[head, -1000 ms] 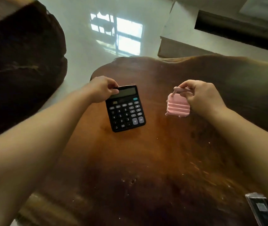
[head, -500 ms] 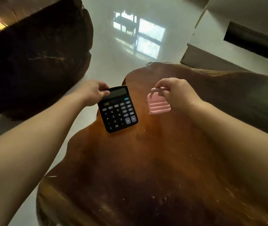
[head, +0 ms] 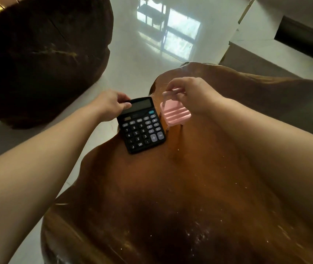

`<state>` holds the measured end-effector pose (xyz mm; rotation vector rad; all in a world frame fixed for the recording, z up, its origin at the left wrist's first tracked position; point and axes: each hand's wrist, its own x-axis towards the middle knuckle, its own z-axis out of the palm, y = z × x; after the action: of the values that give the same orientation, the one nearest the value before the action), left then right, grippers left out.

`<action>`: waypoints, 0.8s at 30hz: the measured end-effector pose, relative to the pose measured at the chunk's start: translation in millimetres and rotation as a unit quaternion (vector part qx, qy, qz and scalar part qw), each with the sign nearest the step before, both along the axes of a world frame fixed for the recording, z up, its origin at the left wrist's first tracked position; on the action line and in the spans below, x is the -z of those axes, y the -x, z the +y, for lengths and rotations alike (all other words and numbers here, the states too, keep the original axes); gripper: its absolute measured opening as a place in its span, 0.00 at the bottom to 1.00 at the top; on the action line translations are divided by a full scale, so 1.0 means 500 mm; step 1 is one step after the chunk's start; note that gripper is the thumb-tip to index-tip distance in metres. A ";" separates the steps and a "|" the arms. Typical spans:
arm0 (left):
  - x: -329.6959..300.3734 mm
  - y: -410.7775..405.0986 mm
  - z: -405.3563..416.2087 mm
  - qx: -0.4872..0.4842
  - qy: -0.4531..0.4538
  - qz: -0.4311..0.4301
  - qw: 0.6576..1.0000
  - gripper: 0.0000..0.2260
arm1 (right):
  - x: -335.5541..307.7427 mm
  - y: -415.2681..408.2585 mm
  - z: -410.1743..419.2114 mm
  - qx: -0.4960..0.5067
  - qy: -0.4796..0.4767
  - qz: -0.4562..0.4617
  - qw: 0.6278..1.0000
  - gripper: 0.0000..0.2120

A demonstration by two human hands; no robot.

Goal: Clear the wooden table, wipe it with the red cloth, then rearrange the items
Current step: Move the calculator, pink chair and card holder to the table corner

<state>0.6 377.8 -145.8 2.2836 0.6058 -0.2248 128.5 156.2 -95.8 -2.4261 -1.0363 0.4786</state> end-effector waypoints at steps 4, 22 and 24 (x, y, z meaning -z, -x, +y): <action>0.002 0.003 -0.007 0.005 0.012 -0.003 1.000 0.13 | -0.001 0.001 -0.012 0.004 -0.016 0.031 0.999 0.16; -0.165 -0.001 -0.205 0.105 -0.170 -0.170 0.965 0.38 | -0.072 0.105 -0.254 0.113 -0.056 -0.102 0.987 0.40; -0.195 -0.001 -0.277 0.141 -0.161 -0.194 0.957 0.38 | -0.090 0.136 -0.324 0.143 -0.063 -0.107 0.982 0.42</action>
<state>0.9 239.1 -48.4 2.6292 0.1156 0.2022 60.6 -5.5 -50.7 -2.4952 -0.7531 0.0554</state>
